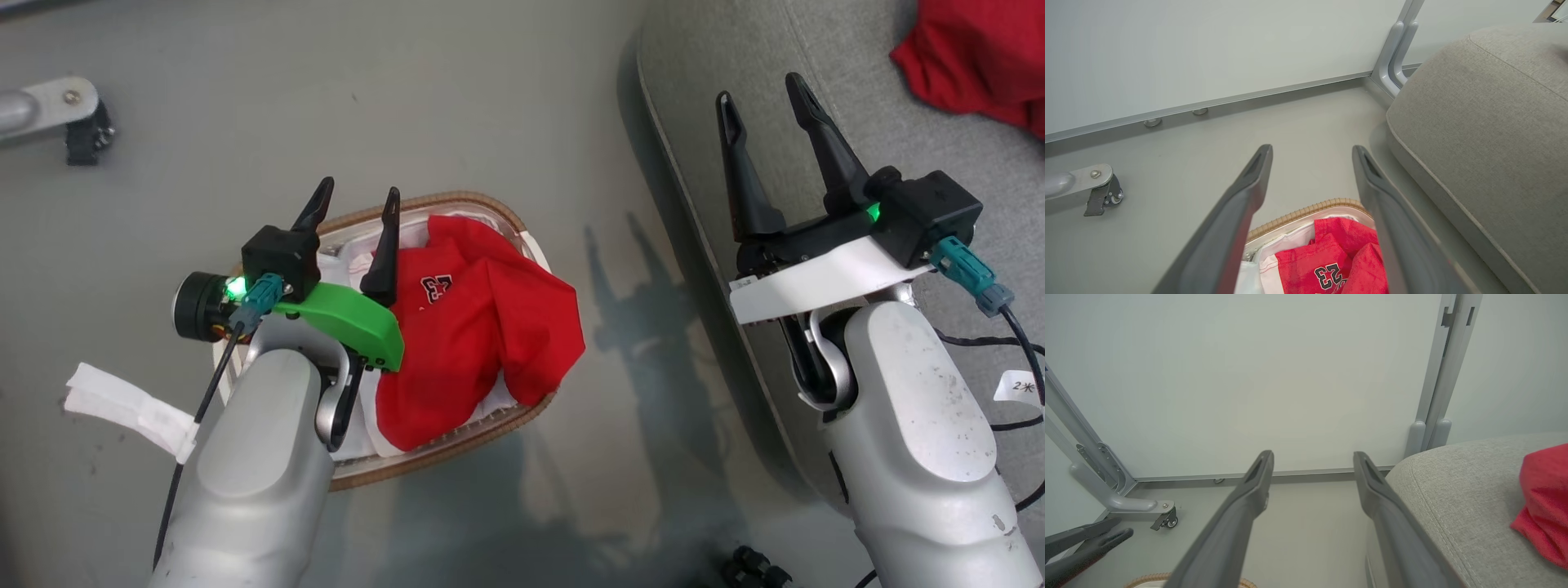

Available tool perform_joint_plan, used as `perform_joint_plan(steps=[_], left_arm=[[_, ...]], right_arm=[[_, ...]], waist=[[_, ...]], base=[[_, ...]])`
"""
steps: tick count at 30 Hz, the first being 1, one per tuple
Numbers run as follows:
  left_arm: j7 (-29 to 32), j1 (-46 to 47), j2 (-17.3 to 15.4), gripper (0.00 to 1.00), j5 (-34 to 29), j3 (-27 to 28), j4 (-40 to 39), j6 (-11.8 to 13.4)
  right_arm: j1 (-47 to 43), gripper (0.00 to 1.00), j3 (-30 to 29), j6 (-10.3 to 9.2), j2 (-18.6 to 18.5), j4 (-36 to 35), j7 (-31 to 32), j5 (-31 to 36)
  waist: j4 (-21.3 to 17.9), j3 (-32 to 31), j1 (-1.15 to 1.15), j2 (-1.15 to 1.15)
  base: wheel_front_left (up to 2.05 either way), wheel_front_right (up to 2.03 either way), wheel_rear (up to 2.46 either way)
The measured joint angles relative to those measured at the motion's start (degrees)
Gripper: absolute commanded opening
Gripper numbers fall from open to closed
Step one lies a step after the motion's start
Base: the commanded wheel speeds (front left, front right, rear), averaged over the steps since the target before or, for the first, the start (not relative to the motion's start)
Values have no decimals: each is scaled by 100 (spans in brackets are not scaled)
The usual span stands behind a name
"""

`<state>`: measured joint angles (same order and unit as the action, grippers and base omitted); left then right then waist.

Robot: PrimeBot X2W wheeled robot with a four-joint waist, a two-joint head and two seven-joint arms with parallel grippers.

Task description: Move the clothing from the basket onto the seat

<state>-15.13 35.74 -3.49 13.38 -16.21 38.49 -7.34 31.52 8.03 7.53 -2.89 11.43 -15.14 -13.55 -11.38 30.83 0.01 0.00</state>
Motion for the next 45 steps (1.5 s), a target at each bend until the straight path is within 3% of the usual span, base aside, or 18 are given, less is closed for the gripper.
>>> perform_joint_plan(steps=[8, 24, 43, 44, 45], left_arm=[[-1, 457, -149, 100, 379, -592, 677, -3], [96, 1174, -310, 100, 1537, -2474, 2282, -5], [470, 1653, -483, 100, 2618, -3866, 2665, -7], [508, 1653, -495, 80, 2676, -3951, 2660, -7], [508, 1655, -506, 49, 2755, -4017, 2648, -7]], right_arm=[[87, 100, 134, 0, 0, -144, 0, -202], [220, 100, 282, 0, 2, -454, 0, -311], [343, 100, 279, 0, 4, -711, 0, -256], [344, 100, 278, 0, 3, -710, 0, -254], [345, 100, 279, 0, 3, -709, 0, -253]], waist=[[-333, 734, 0, 0], [-709, 1673, 0, 0], [-623, 2146, 0, 0], [-613, 2151, 0, 0], [-605, 2151, 0, 0]], base=[[0, 0, 0], [0, 0, 0], [0, 0, 0], [0, 0, 0], [0, 0, 0]])
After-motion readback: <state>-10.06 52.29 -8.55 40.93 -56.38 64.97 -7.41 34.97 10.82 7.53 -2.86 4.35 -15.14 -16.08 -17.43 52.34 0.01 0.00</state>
